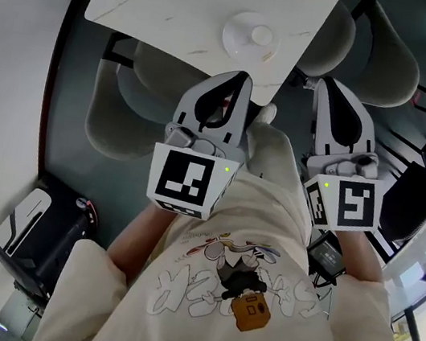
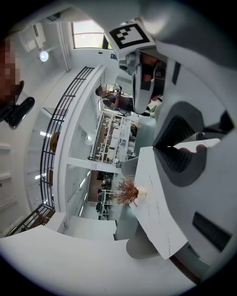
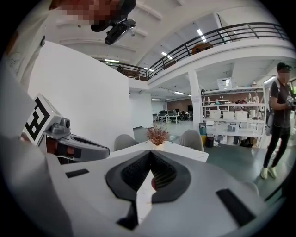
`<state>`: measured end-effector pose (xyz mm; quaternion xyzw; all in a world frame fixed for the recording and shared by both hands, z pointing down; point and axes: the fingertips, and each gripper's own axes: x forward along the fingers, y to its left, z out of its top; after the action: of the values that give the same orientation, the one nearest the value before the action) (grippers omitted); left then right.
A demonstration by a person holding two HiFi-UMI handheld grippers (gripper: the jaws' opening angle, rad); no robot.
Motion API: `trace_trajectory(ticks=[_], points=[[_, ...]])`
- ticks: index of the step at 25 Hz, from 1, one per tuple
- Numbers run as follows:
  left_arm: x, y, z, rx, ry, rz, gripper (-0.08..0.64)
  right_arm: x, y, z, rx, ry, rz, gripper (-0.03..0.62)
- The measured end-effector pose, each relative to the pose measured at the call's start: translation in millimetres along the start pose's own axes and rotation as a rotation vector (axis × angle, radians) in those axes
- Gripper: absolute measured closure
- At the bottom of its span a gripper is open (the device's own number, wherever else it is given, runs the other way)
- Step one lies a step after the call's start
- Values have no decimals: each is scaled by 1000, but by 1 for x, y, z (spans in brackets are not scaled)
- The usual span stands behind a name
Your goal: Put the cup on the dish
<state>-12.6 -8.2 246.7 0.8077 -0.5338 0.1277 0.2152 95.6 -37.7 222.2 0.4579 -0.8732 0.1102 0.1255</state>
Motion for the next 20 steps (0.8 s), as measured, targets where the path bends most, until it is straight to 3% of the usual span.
trace_trajectory(ticks=[5, 8, 13, 17, 20], points=[[-8, -8, 6, -9, -11, 12, 556, -15, 3, 3, 95, 24, 41, 588], [-15, -11, 16, -3, -34, 0, 557, -26, 2, 7, 123, 33, 33, 588], [-21, -13, 31, 5, -77, -8, 557, -29, -10, 5, 253, 91, 32, 589], [-22, -14, 21, -39, -66, 16, 557, -26, -10, -5, 207, 160, 79, 588], [-27, -16, 17, -36, -50, 9, 556, -27, -2, -1, 174, 150, 97, 588]])
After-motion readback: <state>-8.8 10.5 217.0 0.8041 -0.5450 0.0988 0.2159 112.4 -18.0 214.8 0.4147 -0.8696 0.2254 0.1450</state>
